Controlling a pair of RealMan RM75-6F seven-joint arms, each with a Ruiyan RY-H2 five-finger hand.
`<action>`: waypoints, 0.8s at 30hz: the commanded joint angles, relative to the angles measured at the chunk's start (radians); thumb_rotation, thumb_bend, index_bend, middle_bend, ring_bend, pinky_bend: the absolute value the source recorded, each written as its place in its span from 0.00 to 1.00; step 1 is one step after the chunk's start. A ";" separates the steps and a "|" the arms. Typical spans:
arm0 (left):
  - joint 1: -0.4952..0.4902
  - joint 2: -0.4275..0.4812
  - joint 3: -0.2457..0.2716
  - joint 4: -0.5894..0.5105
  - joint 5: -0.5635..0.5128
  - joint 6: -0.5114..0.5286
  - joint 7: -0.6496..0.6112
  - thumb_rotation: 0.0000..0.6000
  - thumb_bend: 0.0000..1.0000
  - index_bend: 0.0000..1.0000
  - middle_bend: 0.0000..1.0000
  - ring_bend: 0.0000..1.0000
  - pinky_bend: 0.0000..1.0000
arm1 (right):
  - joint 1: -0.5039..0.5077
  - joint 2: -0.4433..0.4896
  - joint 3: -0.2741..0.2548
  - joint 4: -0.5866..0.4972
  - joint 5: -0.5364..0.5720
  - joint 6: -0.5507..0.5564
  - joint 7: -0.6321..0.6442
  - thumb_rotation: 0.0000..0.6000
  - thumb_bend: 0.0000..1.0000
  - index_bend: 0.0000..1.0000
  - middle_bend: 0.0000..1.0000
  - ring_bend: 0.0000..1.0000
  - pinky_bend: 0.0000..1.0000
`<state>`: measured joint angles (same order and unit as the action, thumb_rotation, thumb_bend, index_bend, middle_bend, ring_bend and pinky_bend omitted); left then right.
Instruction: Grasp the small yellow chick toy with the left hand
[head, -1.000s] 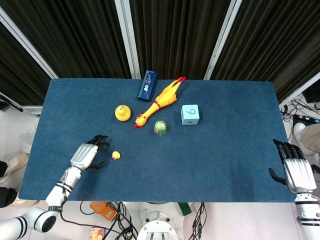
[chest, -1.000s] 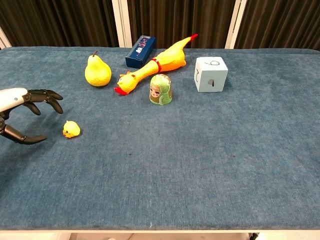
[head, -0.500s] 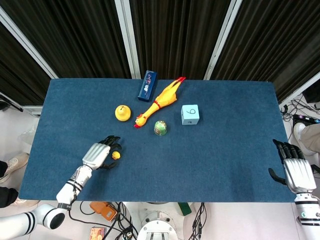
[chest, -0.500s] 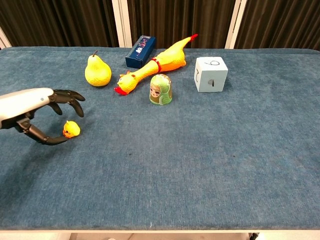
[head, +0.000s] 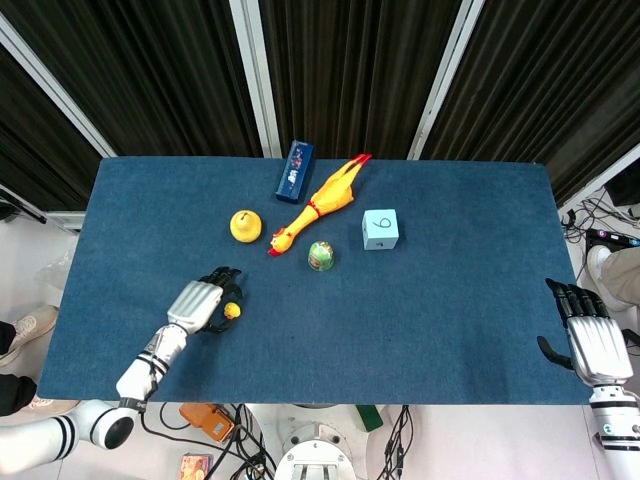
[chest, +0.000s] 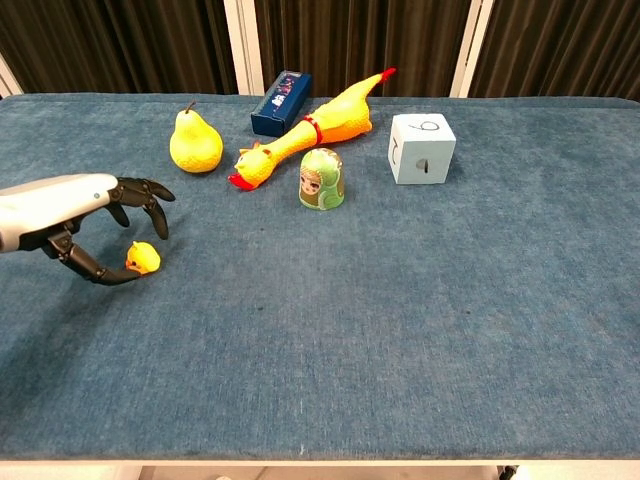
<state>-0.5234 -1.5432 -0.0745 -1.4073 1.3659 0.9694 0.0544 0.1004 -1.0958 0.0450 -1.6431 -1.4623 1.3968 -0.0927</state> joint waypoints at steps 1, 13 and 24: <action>-0.003 0.003 0.002 0.004 -0.006 -0.006 0.001 1.00 0.26 0.40 0.09 0.08 0.26 | 0.000 -0.001 0.000 -0.001 -0.001 0.000 -0.002 1.00 0.40 0.11 0.19 0.16 0.16; -0.010 0.004 0.011 0.018 -0.014 -0.014 -0.018 1.00 0.29 0.40 0.12 0.18 0.40 | 0.001 -0.004 0.001 -0.003 0.002 0.001 -0.011 1.00 0.40 0.11 0.19 0.16 0.16; -0.020 -0.015 0.014 0.048 -0.022 -0.017 -0.011 1.00 0.31 0.47 0.25 0.29 0.43 | 0.001 -0.004 0.001 -0.002 0.000 0.003 -0.009 1.00 0.40 0.11 0.19 0.16 0.16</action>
<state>-0.5426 -1.5586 -0.0600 -1.3601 1.3407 0.9472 0.0423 0.1018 -1.0999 0.0457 -1.6450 -1.4620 1.3994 -0.1014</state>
